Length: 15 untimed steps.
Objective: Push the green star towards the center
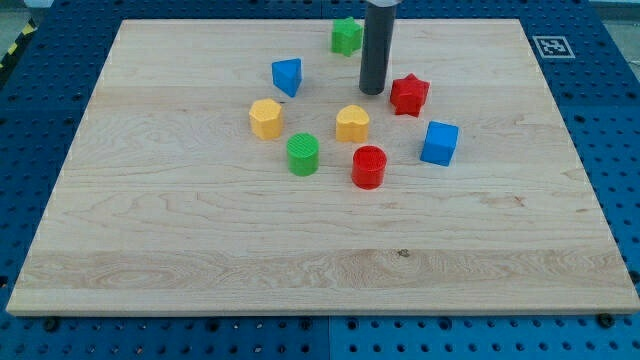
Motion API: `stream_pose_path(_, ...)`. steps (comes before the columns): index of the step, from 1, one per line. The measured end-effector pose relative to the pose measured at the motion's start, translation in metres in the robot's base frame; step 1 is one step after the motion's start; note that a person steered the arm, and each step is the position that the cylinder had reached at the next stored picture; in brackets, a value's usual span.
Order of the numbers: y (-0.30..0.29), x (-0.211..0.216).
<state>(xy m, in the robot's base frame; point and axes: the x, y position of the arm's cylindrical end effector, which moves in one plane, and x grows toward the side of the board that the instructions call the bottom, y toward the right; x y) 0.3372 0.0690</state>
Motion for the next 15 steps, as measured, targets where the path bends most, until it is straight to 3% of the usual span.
stream_pose_path(2,0.028,0.001)
stream_pose_path(3,0.015,-0.003)
stream_pose_path(6,-0.11,-0.063)
stream_pose_path(7,-0.139,-0.107)
stream_pose_path(8,-0.119,-0.145)
stream_pose_path(15,-0.04,-0.132)
